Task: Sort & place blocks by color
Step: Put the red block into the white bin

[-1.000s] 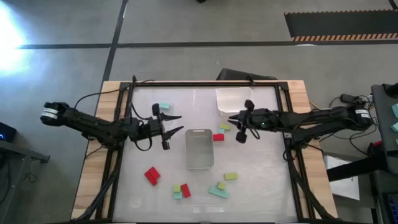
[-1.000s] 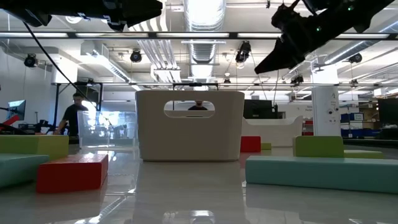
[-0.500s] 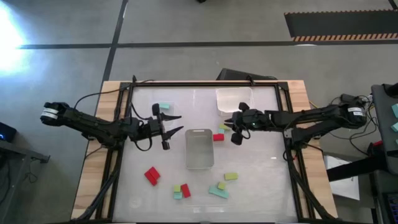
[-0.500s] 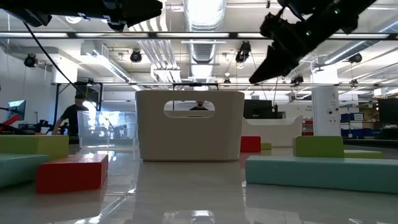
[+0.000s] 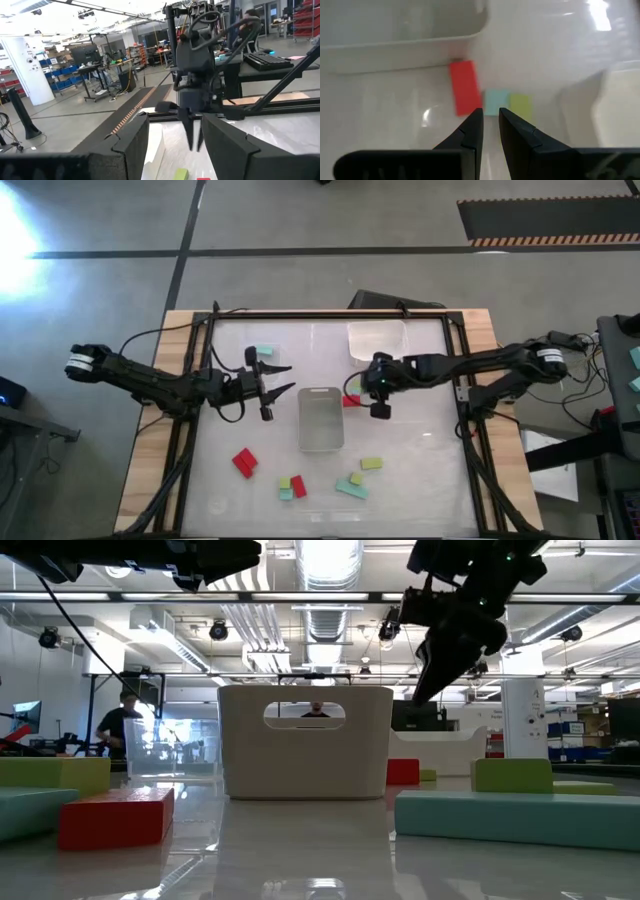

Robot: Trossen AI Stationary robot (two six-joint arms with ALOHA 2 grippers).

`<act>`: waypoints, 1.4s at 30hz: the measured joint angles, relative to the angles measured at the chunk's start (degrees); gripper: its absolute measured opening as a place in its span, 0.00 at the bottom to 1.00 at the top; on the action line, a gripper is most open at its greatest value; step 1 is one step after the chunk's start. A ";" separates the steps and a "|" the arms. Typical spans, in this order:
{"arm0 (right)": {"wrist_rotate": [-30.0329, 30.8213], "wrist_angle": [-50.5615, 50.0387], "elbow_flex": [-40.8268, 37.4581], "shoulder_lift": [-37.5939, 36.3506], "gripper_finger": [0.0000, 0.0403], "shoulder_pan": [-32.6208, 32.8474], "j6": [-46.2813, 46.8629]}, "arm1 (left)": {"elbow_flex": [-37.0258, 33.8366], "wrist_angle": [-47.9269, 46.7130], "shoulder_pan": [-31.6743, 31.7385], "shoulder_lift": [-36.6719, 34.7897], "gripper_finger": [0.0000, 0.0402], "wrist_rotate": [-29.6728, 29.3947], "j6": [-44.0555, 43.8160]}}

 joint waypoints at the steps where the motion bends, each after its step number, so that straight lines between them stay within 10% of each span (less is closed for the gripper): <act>1: -0.85 -0.01 -0.13 0.37 0.13 0.02 0.00 | 0.00 0.00 0.00 0.00 0.42 0.00 -0.01; 10: -4.41 0.53 -0.54 3.74 0.15 0.02 2.14 | 0.00 0.00 0.00 0.00 0.42 0.00 -1.42; 26: -2.74 9.87 -0.46 12.44 0.54 0.02 1.22 | 0.00 -0.07 0.00 0.02 0.42 0.00 -1.40; 42: -2.72 10.30 0.02 15.43 0.34 0.02 1.40 | 0.00 -1.04 0.00 0.04 0.42 0.00 -1.39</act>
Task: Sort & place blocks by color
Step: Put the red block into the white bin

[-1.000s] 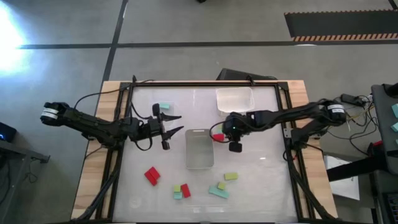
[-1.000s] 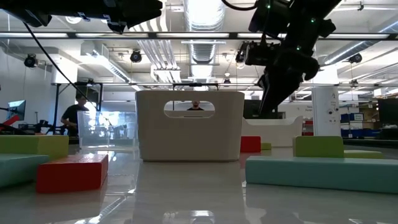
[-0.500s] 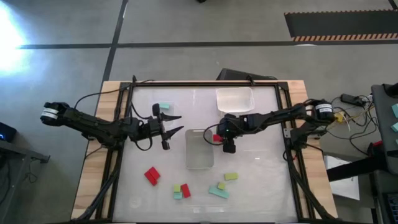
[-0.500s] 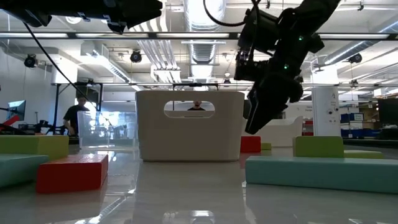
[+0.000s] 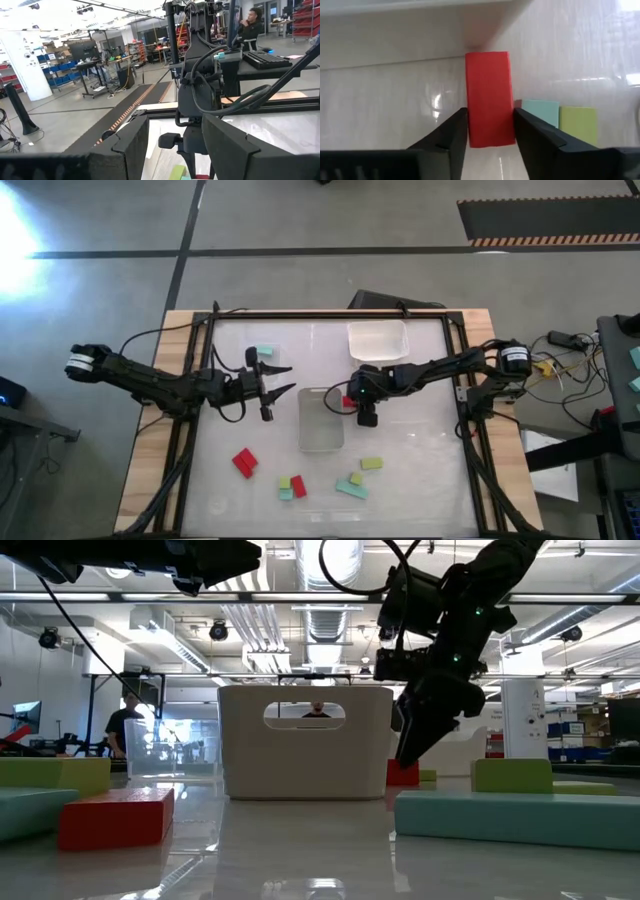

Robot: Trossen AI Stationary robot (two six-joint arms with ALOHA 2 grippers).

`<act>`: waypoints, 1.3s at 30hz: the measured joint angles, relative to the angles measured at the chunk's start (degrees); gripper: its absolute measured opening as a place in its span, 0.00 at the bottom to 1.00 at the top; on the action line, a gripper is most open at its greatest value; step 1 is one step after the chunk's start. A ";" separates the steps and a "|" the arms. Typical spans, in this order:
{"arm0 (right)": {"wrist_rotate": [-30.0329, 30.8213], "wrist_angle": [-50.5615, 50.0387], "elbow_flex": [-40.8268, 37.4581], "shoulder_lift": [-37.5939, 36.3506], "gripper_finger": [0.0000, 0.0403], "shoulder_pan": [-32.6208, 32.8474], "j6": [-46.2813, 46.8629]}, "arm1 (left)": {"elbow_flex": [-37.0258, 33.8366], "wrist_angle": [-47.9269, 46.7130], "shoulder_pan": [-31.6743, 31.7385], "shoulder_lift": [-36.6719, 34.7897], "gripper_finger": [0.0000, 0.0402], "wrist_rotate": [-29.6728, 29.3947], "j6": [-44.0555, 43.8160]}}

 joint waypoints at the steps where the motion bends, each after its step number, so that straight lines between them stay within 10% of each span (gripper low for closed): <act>1: 0.00 0.00 0.00 0.01 0.32 0.00 0.00 | 0.00 -0.01 0.00 0.00 0.42 0.00 0.01; 28: -0.17 -16.81 0.87 -13.71 0.29 1.03 5.85 | 0.00 -0.34 0.00 -0.02 0.42 0.00 -0.14; 39: 10.12 -35.31 18.01 -15.45 0.28 -4.00 -3.30 | 0.00 -0.07 0.04 -0.02 0.42 0.00 -0.05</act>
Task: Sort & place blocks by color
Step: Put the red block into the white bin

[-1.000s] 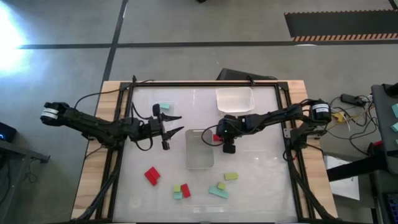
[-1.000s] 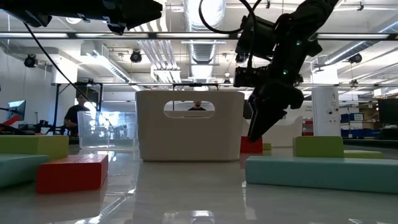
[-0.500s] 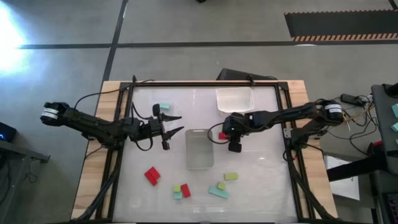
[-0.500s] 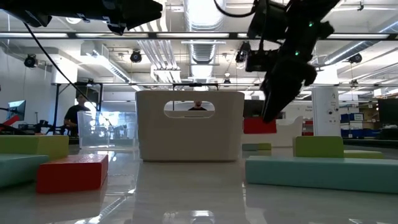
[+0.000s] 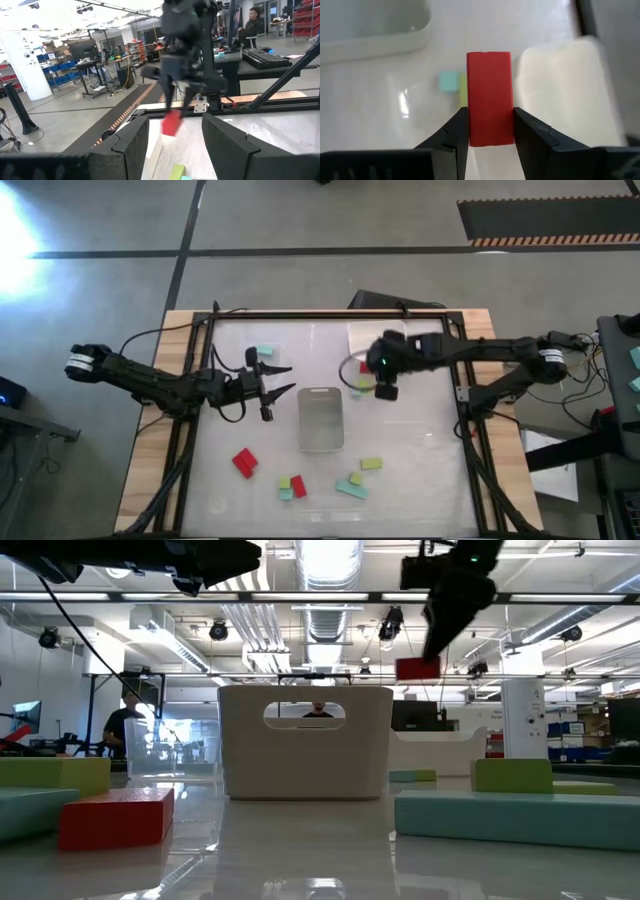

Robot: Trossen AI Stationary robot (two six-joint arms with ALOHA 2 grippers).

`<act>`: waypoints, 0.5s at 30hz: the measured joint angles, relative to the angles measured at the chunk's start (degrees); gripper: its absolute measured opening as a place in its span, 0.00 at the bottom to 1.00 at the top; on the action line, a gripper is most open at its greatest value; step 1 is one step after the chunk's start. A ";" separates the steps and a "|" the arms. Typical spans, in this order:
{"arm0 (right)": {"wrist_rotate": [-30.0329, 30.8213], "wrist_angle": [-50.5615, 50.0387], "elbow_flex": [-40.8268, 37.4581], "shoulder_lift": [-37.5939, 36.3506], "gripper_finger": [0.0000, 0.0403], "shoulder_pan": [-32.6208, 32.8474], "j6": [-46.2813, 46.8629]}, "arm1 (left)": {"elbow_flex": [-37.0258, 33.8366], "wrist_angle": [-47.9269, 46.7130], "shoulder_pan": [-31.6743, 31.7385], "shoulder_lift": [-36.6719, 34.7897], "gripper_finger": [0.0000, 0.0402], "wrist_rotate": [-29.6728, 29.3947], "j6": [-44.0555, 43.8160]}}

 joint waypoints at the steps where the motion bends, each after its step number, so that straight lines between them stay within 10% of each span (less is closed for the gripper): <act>1: -0.25 0.15 1.26 0.70 0.28 -1.32 -2.56 | 0.00 0.09 0.00 0.00 0.42 0.00 0.00; 15: -10.86 1.20 4.37 9.04 0.28 -24.24 -22.43 | 0.00 -0.22 0.00 0.00 0.42 0.00 -0.02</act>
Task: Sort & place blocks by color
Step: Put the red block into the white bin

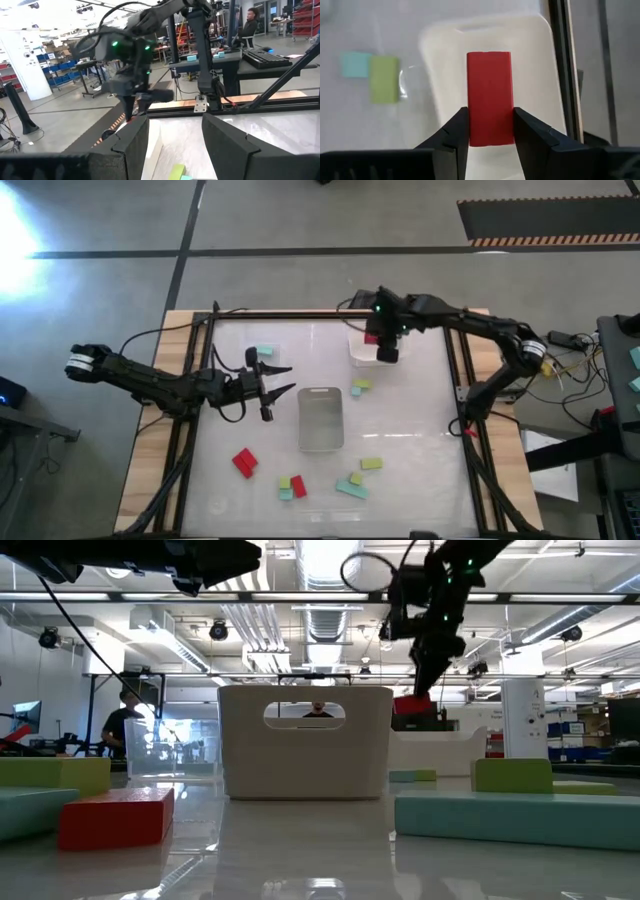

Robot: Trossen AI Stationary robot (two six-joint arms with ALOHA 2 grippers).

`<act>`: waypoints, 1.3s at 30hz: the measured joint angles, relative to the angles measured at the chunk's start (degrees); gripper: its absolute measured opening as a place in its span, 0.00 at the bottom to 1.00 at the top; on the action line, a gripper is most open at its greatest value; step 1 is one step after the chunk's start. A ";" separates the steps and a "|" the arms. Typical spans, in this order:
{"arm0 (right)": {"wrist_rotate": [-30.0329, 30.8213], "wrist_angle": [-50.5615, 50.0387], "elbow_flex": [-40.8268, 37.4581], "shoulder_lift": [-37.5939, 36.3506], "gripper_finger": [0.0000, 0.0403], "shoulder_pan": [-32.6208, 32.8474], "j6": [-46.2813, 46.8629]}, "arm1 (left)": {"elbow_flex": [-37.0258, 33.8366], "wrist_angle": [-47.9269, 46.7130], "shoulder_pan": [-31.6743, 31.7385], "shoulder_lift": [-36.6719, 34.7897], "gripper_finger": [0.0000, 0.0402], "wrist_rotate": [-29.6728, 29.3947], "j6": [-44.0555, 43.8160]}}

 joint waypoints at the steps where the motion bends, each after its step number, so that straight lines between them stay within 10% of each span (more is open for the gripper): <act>1: -0.46 0.28 -0.02 0.57 0.28 -1.14 -0.46 | 0.00 -0.15 0.00 0.00 0.42 0.00 -0.02; 39: -5.30 11.42 -0.02 15.48 0.36 -7.92 -3.06 | 0.00 -0.09 0.00 0.17 0.42 0.00 0.02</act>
